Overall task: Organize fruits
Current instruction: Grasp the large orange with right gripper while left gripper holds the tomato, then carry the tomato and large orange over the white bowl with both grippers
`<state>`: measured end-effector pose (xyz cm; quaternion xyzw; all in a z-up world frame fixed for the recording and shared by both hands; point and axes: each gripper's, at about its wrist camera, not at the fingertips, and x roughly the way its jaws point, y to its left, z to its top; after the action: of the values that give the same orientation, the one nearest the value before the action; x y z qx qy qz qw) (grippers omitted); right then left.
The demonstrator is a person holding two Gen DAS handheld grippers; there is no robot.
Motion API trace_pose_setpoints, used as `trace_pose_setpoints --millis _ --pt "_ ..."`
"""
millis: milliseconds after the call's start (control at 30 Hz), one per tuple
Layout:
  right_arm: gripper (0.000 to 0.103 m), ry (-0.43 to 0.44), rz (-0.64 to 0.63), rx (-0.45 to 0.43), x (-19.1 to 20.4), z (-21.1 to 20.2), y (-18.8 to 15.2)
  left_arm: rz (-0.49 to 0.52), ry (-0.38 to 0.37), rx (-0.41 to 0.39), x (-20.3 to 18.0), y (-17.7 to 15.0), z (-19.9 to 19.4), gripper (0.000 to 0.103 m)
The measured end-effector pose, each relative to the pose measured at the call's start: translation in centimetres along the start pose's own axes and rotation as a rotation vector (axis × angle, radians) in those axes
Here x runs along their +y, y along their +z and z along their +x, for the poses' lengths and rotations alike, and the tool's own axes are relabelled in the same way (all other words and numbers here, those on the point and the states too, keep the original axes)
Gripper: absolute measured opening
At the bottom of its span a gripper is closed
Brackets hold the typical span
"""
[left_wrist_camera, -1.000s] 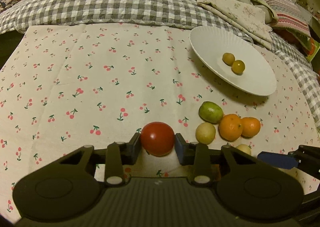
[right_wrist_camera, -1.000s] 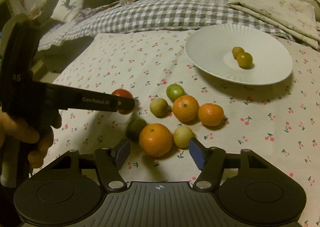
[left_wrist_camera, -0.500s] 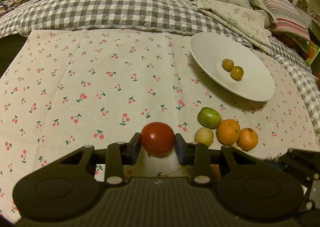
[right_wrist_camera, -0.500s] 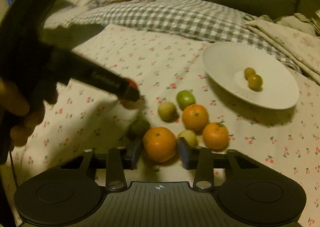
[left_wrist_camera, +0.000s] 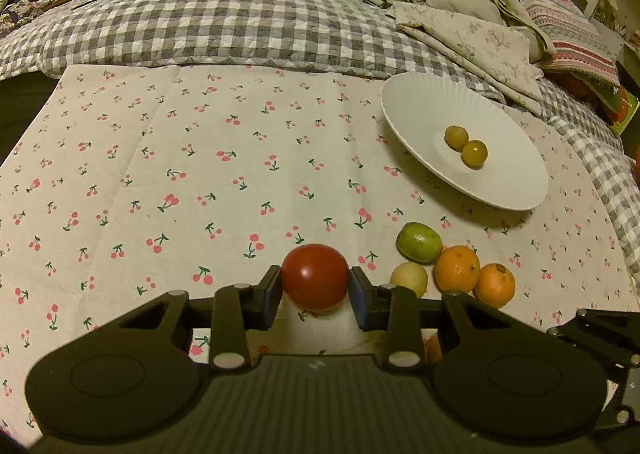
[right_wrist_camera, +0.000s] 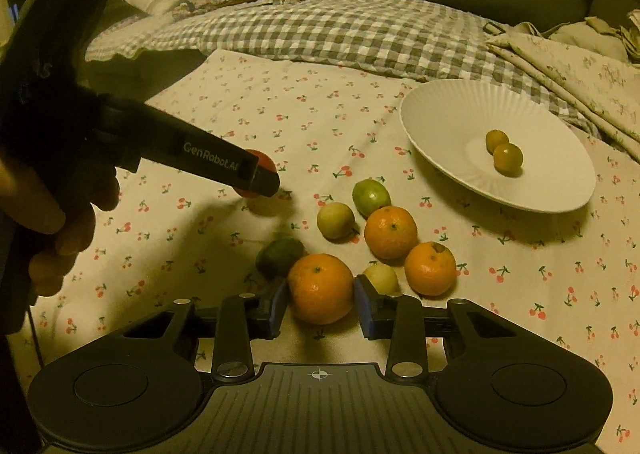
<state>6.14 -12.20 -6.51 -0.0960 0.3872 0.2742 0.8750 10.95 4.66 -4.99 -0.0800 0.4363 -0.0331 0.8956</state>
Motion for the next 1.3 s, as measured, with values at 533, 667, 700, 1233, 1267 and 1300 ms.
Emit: trace_pose_setpoints --millis 533,667,700,1233,1267,1300 --pt "0.035 -0.027 0.173 -0.091 -5.5 -3.5 1.8 -0.005 -0.007 -0.037 0.0 0.5 -0.9 0.034" --pt "0.035 -0.046 0.234 -0.117 -7.4 -4.4 2.1 -0.009 -0.017 -0.047 0.0 0.7 -1.1 0.034" --pt "0.035 -0.045 0.248 -0.12 -7.8 -4.6 2.2 -0.009 -0.021 -0.048 -0.1 0.8 -1.1 0.034" --pt "0.035 -0.132 0.322 -0.137 -12.6 -5.6 3.7 0.101 -0.09 -0.073 -4.2 2.8 -0.7 0.034" --pt "0.035 -0.136 0.325 -0.138 -12.9 -5.5 3.9 0.118 -0.094 -0.078 -4.8 3.0 -0.6 0.034" --pt "0.035 -0.14 0.329 -0.138 -13.2 -5.4 4.0 0.133 -0.098 -0.085 -5.4 3.3 -0.4 0.034"
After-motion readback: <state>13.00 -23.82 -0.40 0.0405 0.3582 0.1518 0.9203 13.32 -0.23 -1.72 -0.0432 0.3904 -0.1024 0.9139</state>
